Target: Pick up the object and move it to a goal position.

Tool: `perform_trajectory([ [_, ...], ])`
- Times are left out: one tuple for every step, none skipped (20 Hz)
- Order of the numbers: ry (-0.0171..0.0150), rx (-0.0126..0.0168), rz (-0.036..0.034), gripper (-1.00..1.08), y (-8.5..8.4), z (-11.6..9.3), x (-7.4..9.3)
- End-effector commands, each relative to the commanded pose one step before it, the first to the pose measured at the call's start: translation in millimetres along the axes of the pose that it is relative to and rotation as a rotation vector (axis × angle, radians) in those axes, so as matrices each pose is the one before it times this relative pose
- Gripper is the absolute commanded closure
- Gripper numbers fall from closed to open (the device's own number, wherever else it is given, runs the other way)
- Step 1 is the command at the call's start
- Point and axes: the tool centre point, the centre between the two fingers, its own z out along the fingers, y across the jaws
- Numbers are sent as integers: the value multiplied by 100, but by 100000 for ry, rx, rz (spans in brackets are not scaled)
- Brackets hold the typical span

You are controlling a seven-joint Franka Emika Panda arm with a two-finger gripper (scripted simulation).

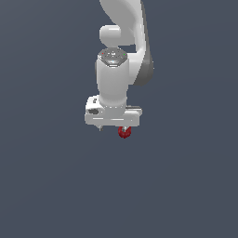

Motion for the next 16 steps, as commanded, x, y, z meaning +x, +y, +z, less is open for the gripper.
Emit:
perform_trajectory([
  [0,0,0,-92,1,0,0],
  [10,-16,-66,-92,-1,-5,7],
  [29,-46,-200,-92,-7,-16,20],
  [49,-77,-340,-92,-18,-27,34],
  [69,-107,-471,-92,-21,-39,47],
  [89,-137,-600,-92,-21,-51,62],
  [94,-142,-621,-92,-20,-56,65],
  [75,-112,-489,-92,-11,-46,53],
  [55,-81,-359,-92,-6,-36,40],
  [34,-49,-221,-92,-1,-25,26],
  [10,-14,-67,-92,8,-10,10],
  [-15,22,94,-92,1,10,-11],
  [-29,42,212,-92,-22,35,-31],
  [-34,47,279,-92,-44,61,-47],
  [-45,62,377,-92,-70,87,-67],
  [-61,82,502,-92,-90,114,-89],
])
